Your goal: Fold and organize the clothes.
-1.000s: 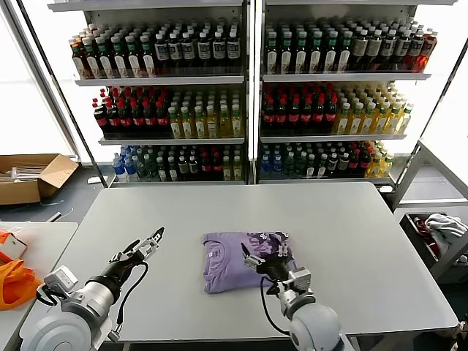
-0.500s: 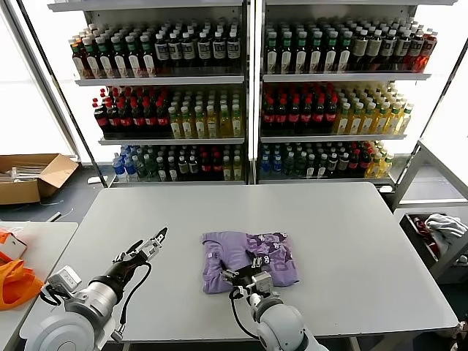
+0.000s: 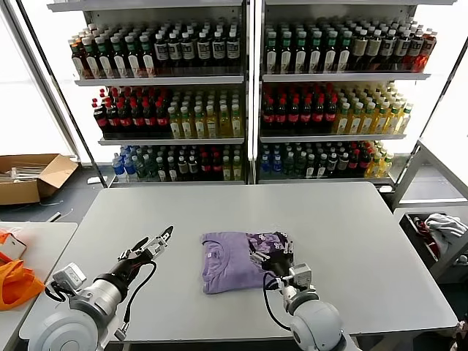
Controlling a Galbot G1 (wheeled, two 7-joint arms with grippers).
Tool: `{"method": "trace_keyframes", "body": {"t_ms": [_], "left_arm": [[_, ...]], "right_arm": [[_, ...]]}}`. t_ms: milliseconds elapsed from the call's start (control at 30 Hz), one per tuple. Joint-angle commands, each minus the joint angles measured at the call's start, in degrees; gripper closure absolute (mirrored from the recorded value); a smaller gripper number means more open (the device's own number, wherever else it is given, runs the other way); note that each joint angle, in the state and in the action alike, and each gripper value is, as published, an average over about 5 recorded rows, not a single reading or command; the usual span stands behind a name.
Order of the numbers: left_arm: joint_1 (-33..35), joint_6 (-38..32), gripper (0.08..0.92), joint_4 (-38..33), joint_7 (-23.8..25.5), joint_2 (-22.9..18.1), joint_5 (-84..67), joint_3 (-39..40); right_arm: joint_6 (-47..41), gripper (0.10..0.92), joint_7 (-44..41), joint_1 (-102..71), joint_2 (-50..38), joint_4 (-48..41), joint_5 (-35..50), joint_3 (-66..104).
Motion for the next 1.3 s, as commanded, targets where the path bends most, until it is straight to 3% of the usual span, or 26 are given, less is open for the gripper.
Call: {"method": "trace_keyframes", "body": {"t_ms": [33,267,567,700,933,1067,1300], "left_arm": [[-0.2,0.1,0.177,0.4,0.0,0.2,0.0,0.7],[0.6,0.0,0.177,0.1,0.1,0.1,0.1,-0.2],[1.3,-0.1,0.177,-0.1,2.0,0.5,1.3,-1.3],[1.7,-0.9,0.177,0.4,6.0,0.4,4.9,-1.7],[3.2,-4.9,0.177,1.7,16.8,0.3,17.4,-2.5],[4.8,-7.1,0.177,1.9,21.7,0.2,22.7,-3.4],[6.1,-10.2,0.177,2.3,26.4,-0.9,27.7,-6.0]], "right_arm": [[1.0,0.203,-1.0,-3.8,3.2,-7.3,3.2,5.3],[0.0,0.203,1.6,-2.8,5.2,-9.3,1.1,4.0],[6.4,0.203,-1.3,-6.7,0.6,12.8,3.7,16.5],[9.0,0.203,-6.2,-11.9,-2.5,18.4,5.3,28.9],[15.8,0.203,-11.6,-24.2,-0.2,19.1,9.9,51.6],[17.9,0.203,-13.1,-28.5,2.1,18.7,13.7,55.5],[18.6,0.203,-14.7,-29.1,4.6,17.6,11.9,53.7]]}}
